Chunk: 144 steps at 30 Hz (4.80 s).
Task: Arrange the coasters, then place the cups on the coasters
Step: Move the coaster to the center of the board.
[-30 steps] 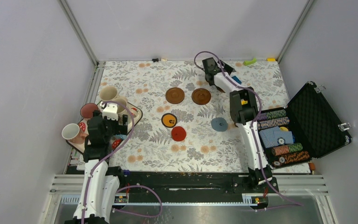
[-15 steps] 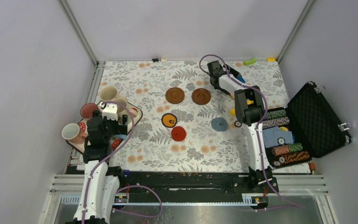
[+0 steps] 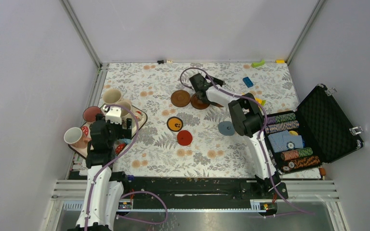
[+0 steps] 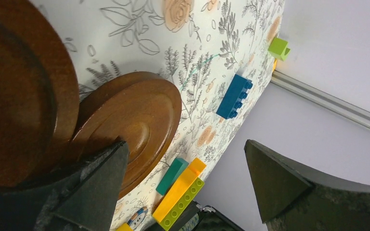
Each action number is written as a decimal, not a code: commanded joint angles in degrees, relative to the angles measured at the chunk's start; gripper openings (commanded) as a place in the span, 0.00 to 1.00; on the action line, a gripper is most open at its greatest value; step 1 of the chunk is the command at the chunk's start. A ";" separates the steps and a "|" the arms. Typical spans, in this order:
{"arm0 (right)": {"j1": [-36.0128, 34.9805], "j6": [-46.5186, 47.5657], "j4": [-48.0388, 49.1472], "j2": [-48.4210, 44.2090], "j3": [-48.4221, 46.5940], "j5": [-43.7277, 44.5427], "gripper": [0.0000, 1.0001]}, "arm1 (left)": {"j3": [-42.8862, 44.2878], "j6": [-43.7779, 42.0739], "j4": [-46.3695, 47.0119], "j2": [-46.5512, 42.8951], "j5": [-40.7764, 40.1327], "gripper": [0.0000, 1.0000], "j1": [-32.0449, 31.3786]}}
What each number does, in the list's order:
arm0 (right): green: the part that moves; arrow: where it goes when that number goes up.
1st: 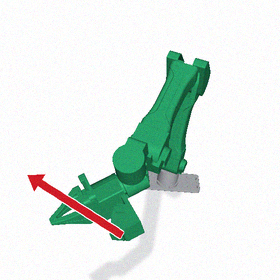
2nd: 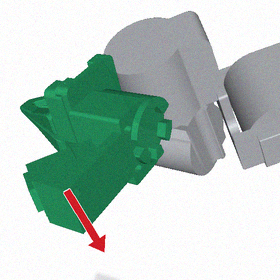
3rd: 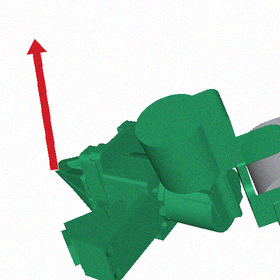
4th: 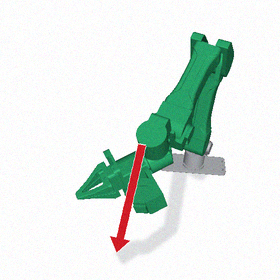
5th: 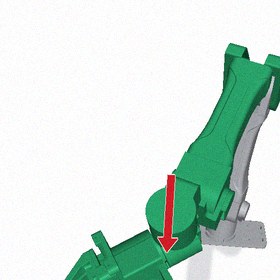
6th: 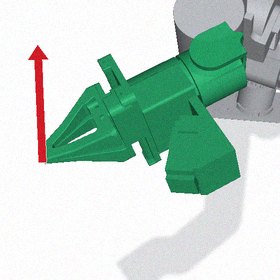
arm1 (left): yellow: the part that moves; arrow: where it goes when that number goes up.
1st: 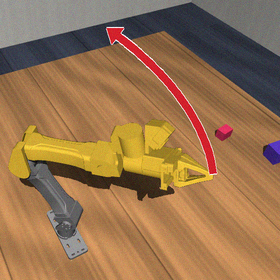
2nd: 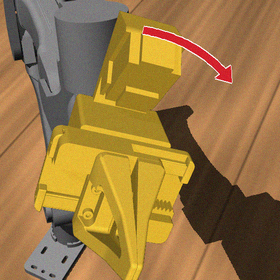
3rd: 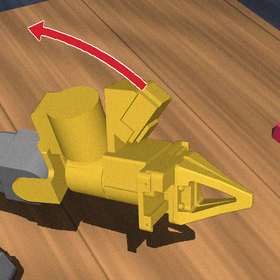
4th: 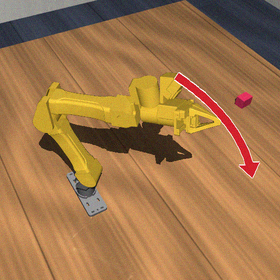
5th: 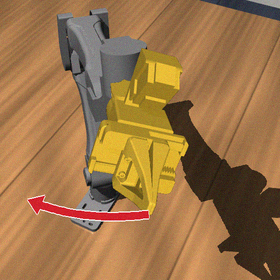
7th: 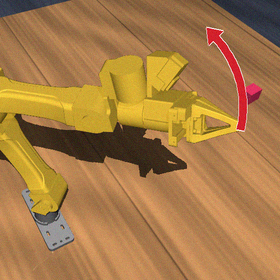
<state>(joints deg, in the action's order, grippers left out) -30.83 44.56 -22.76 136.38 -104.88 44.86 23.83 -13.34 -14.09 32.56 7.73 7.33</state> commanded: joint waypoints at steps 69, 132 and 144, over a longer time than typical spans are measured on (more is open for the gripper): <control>2.03 -8.63 -6.32 -17.27 7.10 -12.47 0.98 | 0.25 -0.62 1.17 -1.77 1.67 0.99 0.31; -13.80 -4.48 -6.74 14.55 -34.43 -1.10 0.98 | 0.24 -1.11 1.67 0.37 2.20 0.99 0.31; -13.98 -8.95 -12.87 17.02 -37.35 -6.92 0.98 | 0.29 -1.19 1.70 0.49 1.98 0.99 0.32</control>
<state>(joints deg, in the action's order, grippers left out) -44.58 38.96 -31.77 153.29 -138.69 40.88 23.83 -13.76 -14.20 33.12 8.69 7.33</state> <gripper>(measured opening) 0.982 0.985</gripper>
